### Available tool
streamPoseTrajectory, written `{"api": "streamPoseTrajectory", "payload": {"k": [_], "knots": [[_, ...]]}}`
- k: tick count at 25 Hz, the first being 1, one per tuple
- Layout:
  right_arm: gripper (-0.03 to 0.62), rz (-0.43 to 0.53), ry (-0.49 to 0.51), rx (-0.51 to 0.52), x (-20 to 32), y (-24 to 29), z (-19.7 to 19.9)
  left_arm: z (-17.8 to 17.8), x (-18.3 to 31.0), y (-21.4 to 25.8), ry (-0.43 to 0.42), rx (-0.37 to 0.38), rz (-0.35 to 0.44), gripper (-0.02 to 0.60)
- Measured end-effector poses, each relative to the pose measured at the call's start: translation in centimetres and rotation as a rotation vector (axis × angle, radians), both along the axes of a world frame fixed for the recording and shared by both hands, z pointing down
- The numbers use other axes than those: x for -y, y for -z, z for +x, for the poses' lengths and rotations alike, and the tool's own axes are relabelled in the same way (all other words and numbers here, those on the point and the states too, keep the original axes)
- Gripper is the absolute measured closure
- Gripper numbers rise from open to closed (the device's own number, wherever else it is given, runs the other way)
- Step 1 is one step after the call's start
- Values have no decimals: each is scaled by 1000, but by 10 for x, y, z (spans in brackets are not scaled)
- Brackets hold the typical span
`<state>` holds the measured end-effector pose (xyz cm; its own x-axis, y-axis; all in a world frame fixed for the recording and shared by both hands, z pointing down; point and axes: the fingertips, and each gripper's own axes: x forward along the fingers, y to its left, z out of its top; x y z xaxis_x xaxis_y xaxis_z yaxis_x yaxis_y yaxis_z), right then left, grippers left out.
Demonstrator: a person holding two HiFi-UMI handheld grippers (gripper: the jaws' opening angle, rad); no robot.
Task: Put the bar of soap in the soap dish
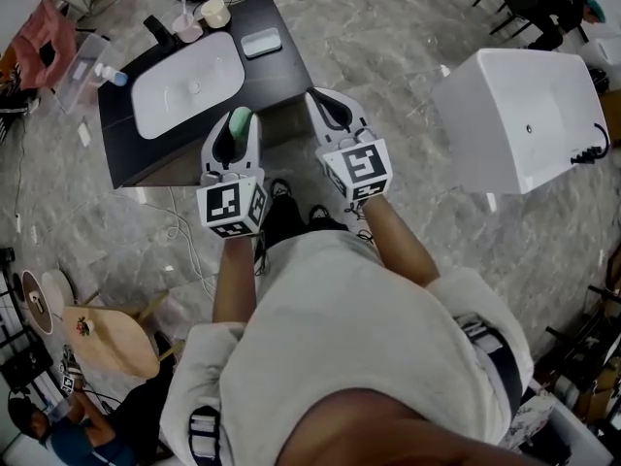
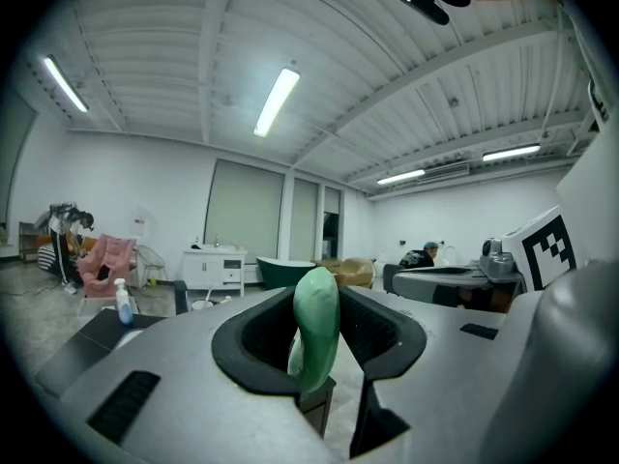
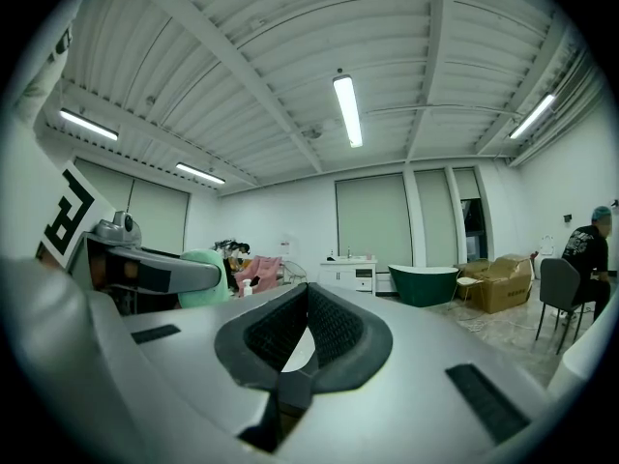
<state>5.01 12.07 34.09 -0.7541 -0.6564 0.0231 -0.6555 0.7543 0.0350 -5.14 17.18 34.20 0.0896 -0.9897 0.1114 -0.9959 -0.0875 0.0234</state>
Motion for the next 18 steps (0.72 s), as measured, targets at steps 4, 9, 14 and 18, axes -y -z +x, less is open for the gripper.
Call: {"api": "streamPoseTrajectory", "payload": {"k": [4, 9, 14, 18], "knots": [[600, -3, 10, -5, 14, -4, -10, -8, 17, -3, 0, -2, 3, 437], [600, -8, 3, -21, 39, -10, -20, -22, 42, -12, -1, -17, -7, 438], [600, -23, 2, -37, 74, -17, -40, -41, 80, -18, -15, -27, -19, 439], [600, -42, -2, -41, 104, -23, -59, -54, 114, -21, -45, -23, -40, 438]]}}
